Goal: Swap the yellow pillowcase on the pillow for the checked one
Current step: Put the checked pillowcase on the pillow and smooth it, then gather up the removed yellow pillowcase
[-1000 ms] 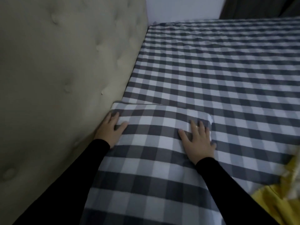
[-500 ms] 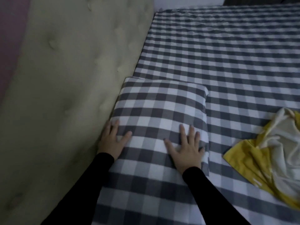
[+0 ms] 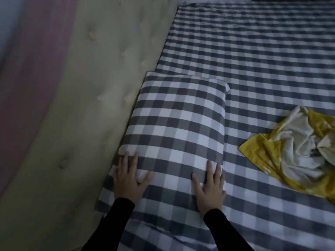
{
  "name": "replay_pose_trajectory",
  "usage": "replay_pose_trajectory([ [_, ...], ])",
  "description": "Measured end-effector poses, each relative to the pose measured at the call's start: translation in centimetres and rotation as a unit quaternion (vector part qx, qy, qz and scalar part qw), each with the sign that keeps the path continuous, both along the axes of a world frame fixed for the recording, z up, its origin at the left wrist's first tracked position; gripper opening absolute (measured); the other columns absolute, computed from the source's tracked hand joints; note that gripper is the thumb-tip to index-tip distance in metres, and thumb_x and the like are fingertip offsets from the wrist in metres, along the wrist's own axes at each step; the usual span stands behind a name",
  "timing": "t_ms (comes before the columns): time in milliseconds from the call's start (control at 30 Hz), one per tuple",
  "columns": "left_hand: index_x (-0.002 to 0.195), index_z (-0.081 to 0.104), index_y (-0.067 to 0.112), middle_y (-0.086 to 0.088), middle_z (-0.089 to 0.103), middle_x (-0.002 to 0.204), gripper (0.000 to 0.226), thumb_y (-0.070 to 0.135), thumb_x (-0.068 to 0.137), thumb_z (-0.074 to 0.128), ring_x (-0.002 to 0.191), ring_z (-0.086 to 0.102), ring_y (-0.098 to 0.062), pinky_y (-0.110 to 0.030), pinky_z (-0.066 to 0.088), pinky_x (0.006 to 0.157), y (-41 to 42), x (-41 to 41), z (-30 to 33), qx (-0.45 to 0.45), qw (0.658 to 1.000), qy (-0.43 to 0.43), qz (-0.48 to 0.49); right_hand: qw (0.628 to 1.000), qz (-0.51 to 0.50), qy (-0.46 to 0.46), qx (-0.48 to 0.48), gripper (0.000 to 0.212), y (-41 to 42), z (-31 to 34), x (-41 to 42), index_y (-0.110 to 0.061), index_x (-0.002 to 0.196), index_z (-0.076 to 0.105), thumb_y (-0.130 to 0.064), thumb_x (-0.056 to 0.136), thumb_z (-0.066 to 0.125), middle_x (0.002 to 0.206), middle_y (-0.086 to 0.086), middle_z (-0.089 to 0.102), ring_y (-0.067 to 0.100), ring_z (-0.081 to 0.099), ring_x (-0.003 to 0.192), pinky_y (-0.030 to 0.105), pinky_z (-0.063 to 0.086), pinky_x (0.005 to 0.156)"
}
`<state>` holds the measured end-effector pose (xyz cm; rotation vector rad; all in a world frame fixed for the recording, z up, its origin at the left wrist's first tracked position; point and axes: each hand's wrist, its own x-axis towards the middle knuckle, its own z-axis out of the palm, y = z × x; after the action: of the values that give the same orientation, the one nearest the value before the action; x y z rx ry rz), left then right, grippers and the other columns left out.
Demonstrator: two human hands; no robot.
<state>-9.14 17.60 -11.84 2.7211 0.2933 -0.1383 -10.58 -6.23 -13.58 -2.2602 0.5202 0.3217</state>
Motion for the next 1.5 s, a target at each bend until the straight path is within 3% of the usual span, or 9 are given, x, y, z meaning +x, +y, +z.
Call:
replay_pose_trajectory([
  [200,0.152,0.014,0.033,-0.005,0.014,0.16,0.09,0.081,0.076,0.024,0.144,0.019,-0.027,-0.051,0.014,0.115,-0.2,-0.1,-0.1,0.012,0.999,-0.008,0.043,0.995,-0.024,-0.024,0.089,0.075,-1.6,-0.6,-0.5,-0.039,0.15,0.004,-0.062,0.089,0.041,0.16,-0.009,-0.003,0.018,0.009,0.147,0.046,0.016,0.117],
  [367,0.152,0.016,0.024,-0.011,0.012,0.16,0.072,0.061,0.093,0.033,0.145,0.012,-0.032,-0.056,0.014,0.115,-3.0,-1.9,1.5,-0.012,0.975,0.045,0.217,0.945,-0.134,0.135,0.266,0.07,-4.7,-0.7,-1.3,-0.015,0.149,0.025,-0.058,0.094,0.033,0.152,0.006,0.033,0.027,0.031,0.14,0.038,0.024,0.114],
  [500,0.146,0.034,0.021,-0.01,0.024,0.156,0.065,0.047,0.09,0.054,0.142,0.022,-0.033,-0.058,0.025,0.11,-11.5,-2.9,3.4,0.018,0.992,-0.053,0.11,0.932,-0.168,0.112,0.301,0.06,-9.2,0.9,-2.1,-0.015,0.149,0.028,-0.047,0.098,0.038,0.151,0.007,0.035,0.028,0.033,0.138,0.037,0.026,0.112],
  [733,0.143,0.04,0.016,-0.008,0.039,0.15,0.062,0.042,0.089,0.055,0.138,0.034,-0.025,-0.044,0.032,0.11,-32.4,-0.2,2.8,-0.127,0.989,-0.051,-0.06,0.963,-0.149,0.032,0.223,0.054,-25.5,2.7,-2.5,-0.016,0.145,0.034,-0.038,0.097,0.047,0.144,0.006,0.044,0.026,0.043,0.13,0.031,0.035,0.096],
  [1000,0.146,0.031,0.023,-0.008,0.027,0.154,0.07,0.051,0.087,0.056,0.137,0.03,-0.03,-0.045,0.035,0.107,-48.3,3.4,-1.9,-0.106,0.985,0.108,-0.086,0.996,-0.092,-0.003,0.019,0.046,-45.0,2.2,0.0,-0.019,0.134,0.049,-0.038,0.092,0.053,0.13,0.008,0.054,0.029,0.054,0.111,0.04,0.047,0.089],
  [1100,0.149,0.025,0.025,-0.005,0.017,0.158,0.079,0.059,0.085,0.055,0.141,0.023,-0.03,-0.044,0.029,0.111,-51.9,4.2,-2.8,-0.079,0.982,0.148,-0.085,0.995,-0.079,-0.022,-0.059,0.047,-49.0,0.8,1.2,-0.018,0.131,0.052,-0.034,0.088,0.057,0.13,0.013,0.053,0.033,0.048,0.119,0.044,0.042,0.097],
  [1233,0.15,0.016,0.034,-0.006,-0.003,0.16,0.107,0.073,0.064,0.066,0.146,0.005,-0.032,-0.047,0.013,0.116,-55.1,4.8,-3.9,-0.118,0.98,0.159,0.001,0.982,-0.13,-0.057,-0.127,0.071,-50.6,-0.4,3.2,-0.025,0.138,0.042,-0.049,0.076,0.069,0.144,0.01,0.033,0.032,0.031,0.133,0.054,0.036,0.101],
  [1367,0.147,0.011,0.043,-0.005,-0.011,0.159,0.13,0.079,0.04,0.074,0.145,0.006,-0.032,-0.053,0.022,0.111,-56.3,5.7,-4.3,-0.159,0.965,0.153,0.143,0.989,-0.124,0.067,-0.045,0.125,-50.5,-2.0,4.2,-0.045,0.146,0.003,-0.066,0.05,0.08,0.157,0.003,-0.016,0.03,-0.009,0.145,0.064,0.025,0.105],
  [1500,0.151,0.008,0.034,-0.011,0.005,0.158,0.129,0.071,0.05,0.079,0.142,0.022,-0.033,-0.044,0.034,0.105,-56.2,7.8,-4.2,-0.206,0.948,0.201,0.138,0.988,-0.094,0.099,-0.067,0.149,-50.8,-3.3,3.9,-0.046,0.144,-0.015,-0.072,0.033,0.081,0.158,0.01,-0.006,0.036,0.005,0.144,0.059,0.026,0.108],
])
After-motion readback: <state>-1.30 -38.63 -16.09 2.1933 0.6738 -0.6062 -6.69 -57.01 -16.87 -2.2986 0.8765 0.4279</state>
